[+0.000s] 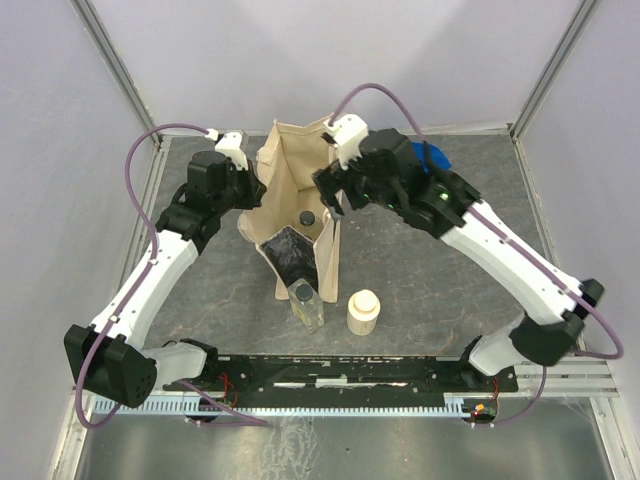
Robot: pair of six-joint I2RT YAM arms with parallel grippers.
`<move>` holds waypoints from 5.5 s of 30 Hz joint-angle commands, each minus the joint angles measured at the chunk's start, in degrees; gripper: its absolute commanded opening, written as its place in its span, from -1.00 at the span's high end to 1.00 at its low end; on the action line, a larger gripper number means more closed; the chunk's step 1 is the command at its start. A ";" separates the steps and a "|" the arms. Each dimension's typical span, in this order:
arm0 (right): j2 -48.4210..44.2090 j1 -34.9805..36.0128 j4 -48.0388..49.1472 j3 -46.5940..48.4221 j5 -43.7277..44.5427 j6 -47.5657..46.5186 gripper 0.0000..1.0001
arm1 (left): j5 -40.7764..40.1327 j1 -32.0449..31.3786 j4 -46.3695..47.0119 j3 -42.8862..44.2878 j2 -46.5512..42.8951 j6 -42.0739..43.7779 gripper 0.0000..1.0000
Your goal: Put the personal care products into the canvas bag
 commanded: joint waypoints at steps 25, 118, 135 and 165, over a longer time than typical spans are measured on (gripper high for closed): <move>-16.39 7.85 -14.50 -32.71 -10.60 14.79 -0.86 | 0.04 -0.33 -1.81 1.24 0.91 1.32 0.95; 14.86 -3.99 -2.41 38.70 11.20 -17.99 1.00 | 2.47 -0.31 -1.61 1.89 0.13 1.41 0.95; 15.87 -3.97 8.96 29.68 -1.36 -16.13 1.00 | 2.29 -0.31 -1.86 0.90 -1.34 1.33 0.95; 32.76 -7.70 17.11 23.20 -3.69 -9.12 1.00 | 0.52 -0.31 -4.93 0.26 -5.78 1.28 0.95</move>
